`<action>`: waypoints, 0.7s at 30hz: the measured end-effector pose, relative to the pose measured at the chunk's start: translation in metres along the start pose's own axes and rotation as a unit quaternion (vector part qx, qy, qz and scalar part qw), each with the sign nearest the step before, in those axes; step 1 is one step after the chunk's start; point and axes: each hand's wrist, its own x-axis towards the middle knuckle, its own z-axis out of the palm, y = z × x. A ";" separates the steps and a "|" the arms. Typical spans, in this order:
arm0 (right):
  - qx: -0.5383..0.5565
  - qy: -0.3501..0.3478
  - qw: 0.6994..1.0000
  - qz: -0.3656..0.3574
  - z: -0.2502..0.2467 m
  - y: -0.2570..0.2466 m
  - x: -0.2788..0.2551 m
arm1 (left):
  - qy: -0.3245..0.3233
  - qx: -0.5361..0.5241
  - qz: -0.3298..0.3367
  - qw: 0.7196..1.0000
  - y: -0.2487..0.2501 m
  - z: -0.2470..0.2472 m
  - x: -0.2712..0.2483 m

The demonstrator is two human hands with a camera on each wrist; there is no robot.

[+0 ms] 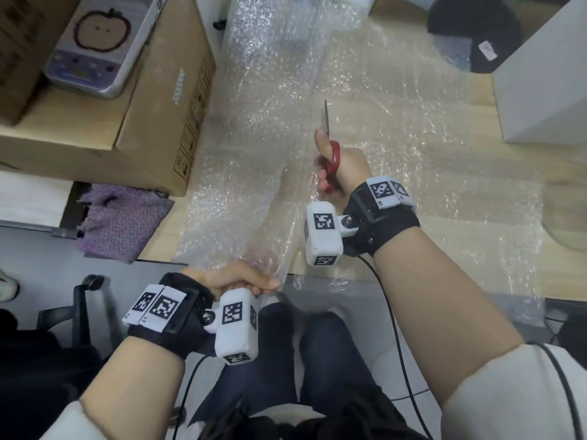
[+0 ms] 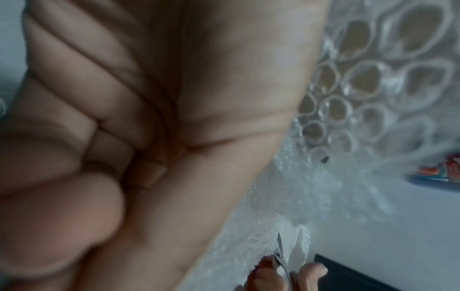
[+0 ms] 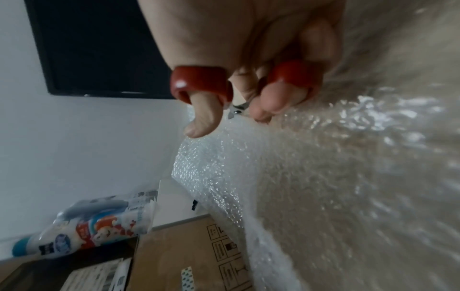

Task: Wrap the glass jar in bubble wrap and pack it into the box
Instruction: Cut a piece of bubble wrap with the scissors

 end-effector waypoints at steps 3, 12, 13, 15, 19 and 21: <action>-0.015 -0.017 1.000 -0.015 -0.003 -0.004 0.005 | 0.056 0.005 0.047 0.997 -0.003 -0.006 0.007; -0.033 -0.260 0.964 0.044 -0.045 -0.016 0.000 | 0.204 -0.038 0.072 0.976 -0.002 0.022 -0.002; -0.049 -0.280 0.958 0.046 -0.053 -0.018 0.000 | 0.221 -0.044 0.074 0.971 0.000 0.023 -0.003; -0.067 -0.309 0.947 0.058 -0.070 -0.024 -0.002 | 0.248 -0.037 0.066 0.966 0.009 0.029 -0.005; -0.213 -0.358 0.907 0.058 -0.110 -0.049 -0.005 | 0.248 0.032 0.033 0.968 0.047 0.054 -0.009; -0.318 -0.315 0.894 0.011 -0.128 -0.064 -0.004 | 0.240 0.078 0.080 0.964 0.071 0.070 -0.010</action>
